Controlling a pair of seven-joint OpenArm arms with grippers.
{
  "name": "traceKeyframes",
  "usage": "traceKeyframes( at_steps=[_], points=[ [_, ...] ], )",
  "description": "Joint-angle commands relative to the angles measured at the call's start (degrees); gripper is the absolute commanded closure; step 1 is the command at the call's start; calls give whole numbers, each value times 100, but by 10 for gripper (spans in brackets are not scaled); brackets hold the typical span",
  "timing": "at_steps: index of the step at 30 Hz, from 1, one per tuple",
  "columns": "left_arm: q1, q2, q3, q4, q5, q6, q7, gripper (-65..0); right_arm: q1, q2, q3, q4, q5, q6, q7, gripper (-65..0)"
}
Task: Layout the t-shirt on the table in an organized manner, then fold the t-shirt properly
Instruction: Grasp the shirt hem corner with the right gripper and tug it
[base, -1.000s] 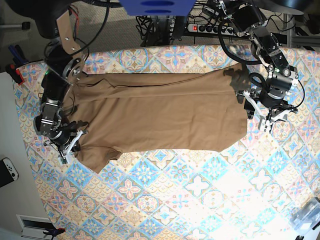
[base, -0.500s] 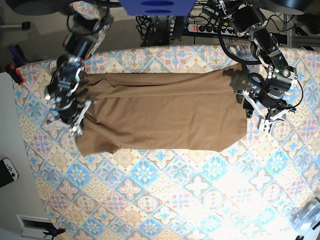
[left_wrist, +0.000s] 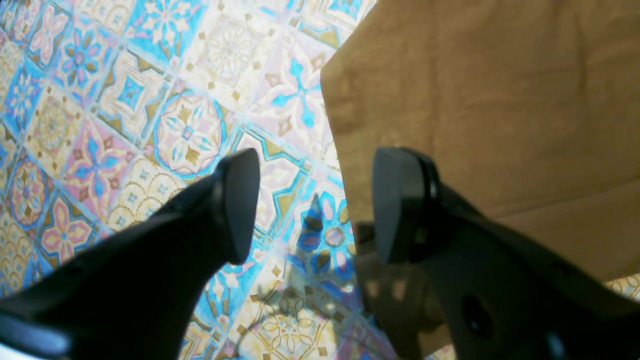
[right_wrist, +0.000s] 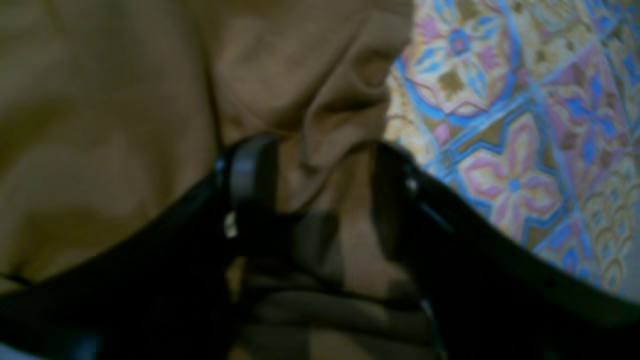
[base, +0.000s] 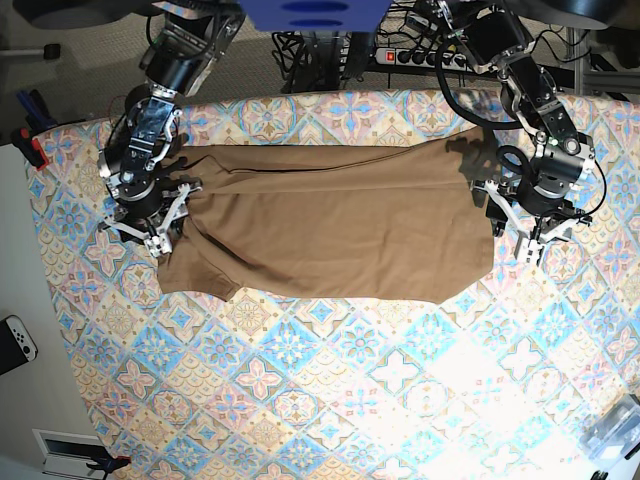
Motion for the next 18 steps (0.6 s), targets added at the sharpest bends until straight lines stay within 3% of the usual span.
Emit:
traceKeyframes(
  at_steps=[1,8,11,18],
  points=[
    [-60,-26,1,81,-42,29,-102,-349,88,32,6,259,111,12,120,-362],
    [-60,-26,1,81,-42,29,-102,-349,114,32,-3,1313,164,12,120,-390],
    [-60,-26,1,81,-42,29,-102,-349,114,32,-3,1384,612,12,111,-390],
    [-60,-26,1,81,-42,29,-102,-349,501,75,-56,777,1500,12,-1164,-389]
  ],
)
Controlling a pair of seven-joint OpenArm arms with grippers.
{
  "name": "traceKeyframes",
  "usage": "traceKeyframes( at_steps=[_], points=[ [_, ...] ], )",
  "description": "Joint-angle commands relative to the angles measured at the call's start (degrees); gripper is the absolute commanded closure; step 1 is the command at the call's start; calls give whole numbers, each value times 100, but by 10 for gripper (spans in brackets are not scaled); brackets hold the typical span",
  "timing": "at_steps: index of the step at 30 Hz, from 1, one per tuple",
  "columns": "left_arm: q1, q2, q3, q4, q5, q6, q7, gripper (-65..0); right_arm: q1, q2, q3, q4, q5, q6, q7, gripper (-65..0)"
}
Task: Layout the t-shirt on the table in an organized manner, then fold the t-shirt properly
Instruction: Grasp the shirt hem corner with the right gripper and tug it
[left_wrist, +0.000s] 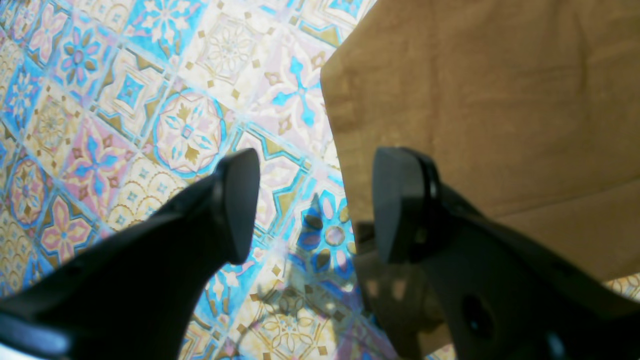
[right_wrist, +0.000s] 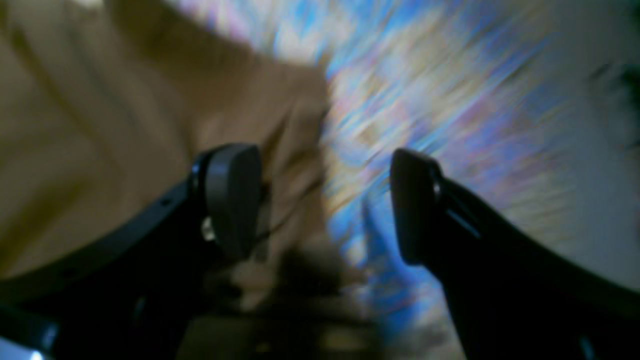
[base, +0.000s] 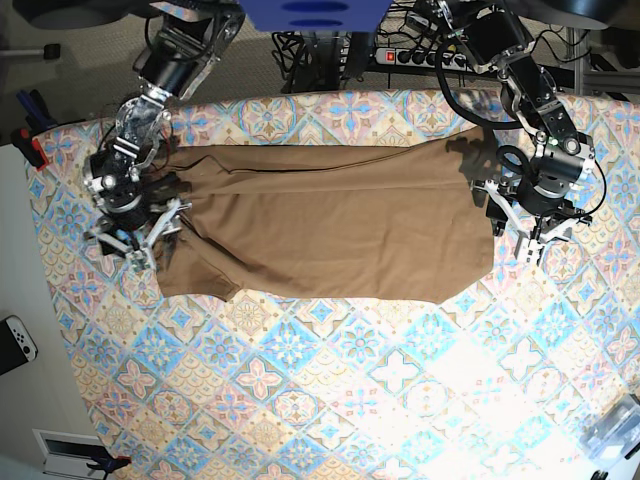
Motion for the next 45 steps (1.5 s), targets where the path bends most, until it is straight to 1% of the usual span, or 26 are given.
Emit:
traceKeyframes(
  at_steps=[1,3,4,6,11,15,19,29,32,35,39,43,45],
  points=[
    [-58,-26,1,81,-42,29,-102,-349,470,49,-32,38,244,-73,199,-389],
    [-58,-26,1,81,-42,29,-102,-349,971,58,-32,-323,253,-73,94,-389],
    [-58,-26,1,81,-42,29,-102,-349,1138,120,-32,-516,253,-73,94,-389],
    [-58,-26,1,81,-42,29,-102,-349,1296,234,-32,-885,253,-73,67,-389],
    [-58,-26,-17,81,-34,29,-102,-349,1419,735,-41,-1870,270,-73,76,-389],
    [-58,-26,-8,81,-34,29,-102,-349,1929,955,-23,-2591,279,-73,111,-389],
    [-67,-26,-8,81,-34,29,-102,-349,2052,964,-14,-3224,270,-73,428,-389],
    [-84,-26,1,81,-34,29,-102,-349,2052,972,-32,-4112,253,-73,841,-389],
    [-67,-26,-26,81,-34,29,-102,-349,2052,972,-41,-4375,253,-73,859,-389],
    [-58,-35,-35,81,-34,29,-102,-349,2052,972,-41,-4402,253,-73,999,-389],
    [-58,-35,-35,81,-34,29,-102,-349,2052,972,3,-4261,253,-73,1043,-389],
    [-58,-44,-35,81,-34,29,-102,-349,2061,972,21,-3637,297,-73,1061,-389],
    [-58,-44,-35,81,-34,29,-102,-349,2061,972,135,-3452,297,-73,1061,-389]
  ],
)
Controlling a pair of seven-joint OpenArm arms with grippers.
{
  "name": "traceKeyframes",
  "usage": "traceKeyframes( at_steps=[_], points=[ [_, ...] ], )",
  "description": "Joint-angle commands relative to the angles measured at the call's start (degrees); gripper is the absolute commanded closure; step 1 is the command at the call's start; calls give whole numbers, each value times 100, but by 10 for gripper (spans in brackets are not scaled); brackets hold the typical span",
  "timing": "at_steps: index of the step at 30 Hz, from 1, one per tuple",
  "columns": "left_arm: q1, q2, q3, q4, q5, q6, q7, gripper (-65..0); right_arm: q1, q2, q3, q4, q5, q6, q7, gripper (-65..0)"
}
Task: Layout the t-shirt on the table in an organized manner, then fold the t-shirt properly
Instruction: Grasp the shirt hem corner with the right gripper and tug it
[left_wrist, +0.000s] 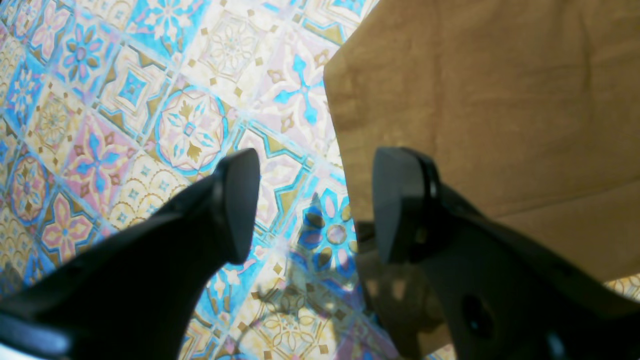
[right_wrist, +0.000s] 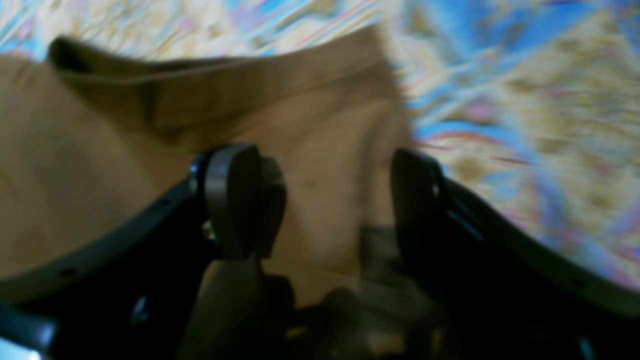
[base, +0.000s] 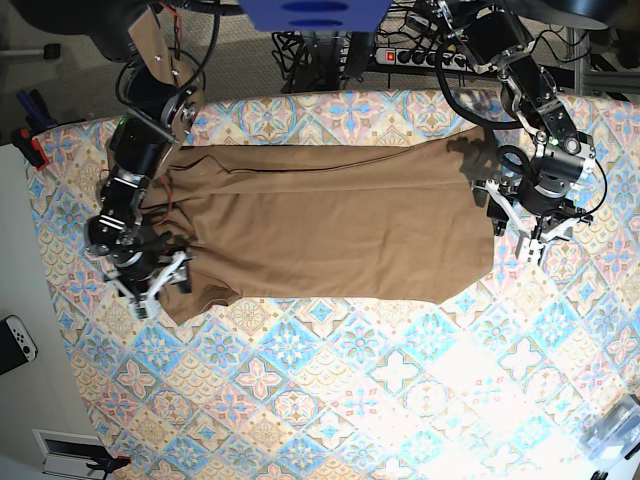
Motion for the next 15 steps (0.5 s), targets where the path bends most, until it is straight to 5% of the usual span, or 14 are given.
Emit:
traceKeyframes(
  at_steps=[1,4,10,15],
  points=[
    [-60,-54,-11,83,-49,29,-100,-349,240,74,125,143,102,6,151,-389],
    [-60,-54,-11,83,-49,29,-100,-349,724,171,415,20,93,6,151,-389],
    [-60,-54,-11,83,-49,29,-100,-349,1014,936,450,-1167,93,6,169,-389],
    [-69,-46,16,83,-49,29,-100,-349,1014,962,450,-1958,85,6,609,-389]
  ],
)
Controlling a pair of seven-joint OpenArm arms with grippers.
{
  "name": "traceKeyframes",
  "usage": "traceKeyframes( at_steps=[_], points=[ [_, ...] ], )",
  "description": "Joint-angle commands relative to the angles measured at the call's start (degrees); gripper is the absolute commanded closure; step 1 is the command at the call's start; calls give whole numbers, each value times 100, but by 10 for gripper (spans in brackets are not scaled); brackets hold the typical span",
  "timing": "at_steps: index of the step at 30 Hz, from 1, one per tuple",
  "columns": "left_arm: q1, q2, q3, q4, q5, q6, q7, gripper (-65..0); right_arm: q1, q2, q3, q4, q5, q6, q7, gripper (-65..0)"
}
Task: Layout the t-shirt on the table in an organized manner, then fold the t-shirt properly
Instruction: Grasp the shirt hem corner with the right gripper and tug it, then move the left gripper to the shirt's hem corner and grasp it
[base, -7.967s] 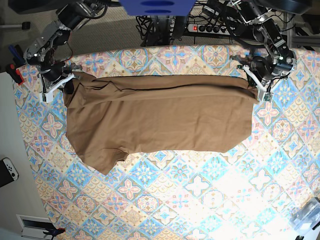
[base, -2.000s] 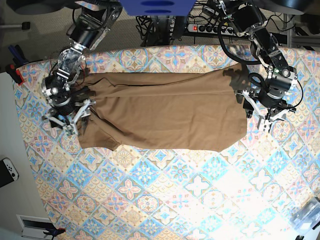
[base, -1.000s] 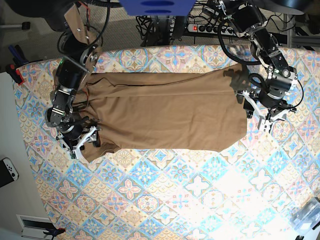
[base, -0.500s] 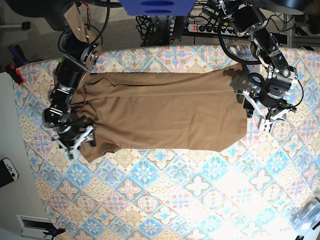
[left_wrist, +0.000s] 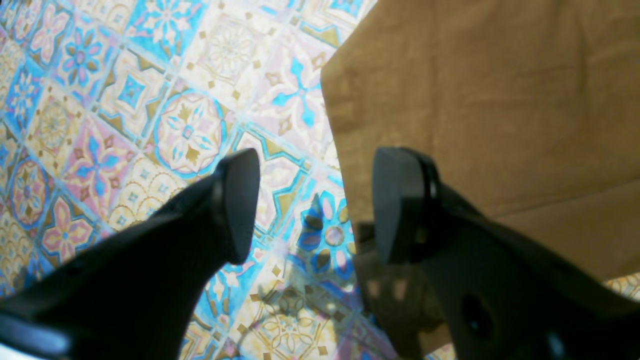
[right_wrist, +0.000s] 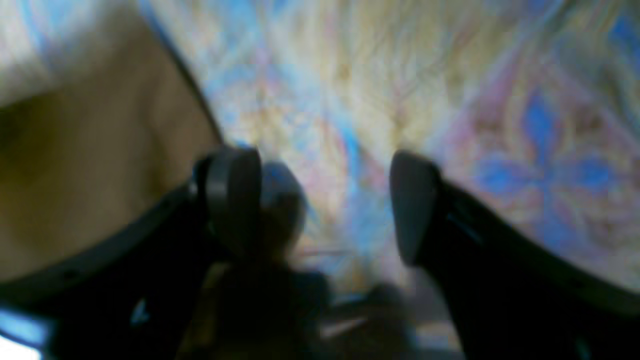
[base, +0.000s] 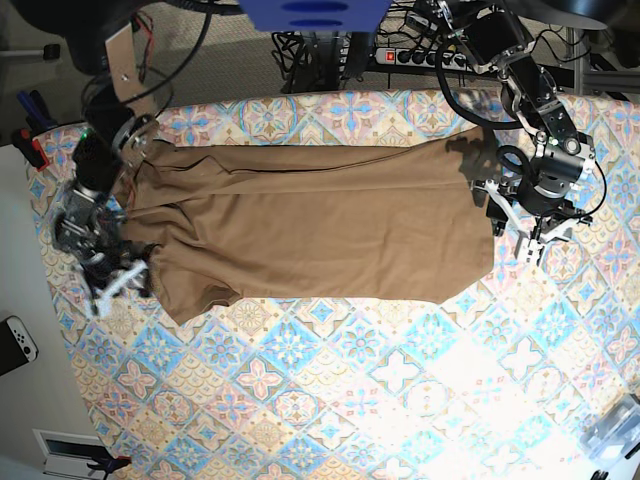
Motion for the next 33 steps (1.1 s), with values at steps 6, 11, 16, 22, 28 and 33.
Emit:
traceKeyframes(
  at_steps=[6,11,16,22,28,33],
  points=[
    [-69,-33,1,81,-34,32,-102,-349,238,7,-33,-26,63,38,89,-389],
    [-69,-33,1,81,-34,32,-102,-349,238,7,-68,-26,45,38,71,-389],
    [-69,-33,1,81,-34,32,-102,-349,238,-2,-77,-35,45,38,54,-389],
    [-69,-33,9,81,-34,32,-102,-349,229,-213,-543,9,-491,38,71,-389],
    [-95,-33,9,81,-34,32,-102,-349,221,-389,-675,18,-623,38,54,-389],
    [-95,-41,9,81,-34,32,-102,-349,221,-398,-692,9,-623,38,54,-389]
  ],
)
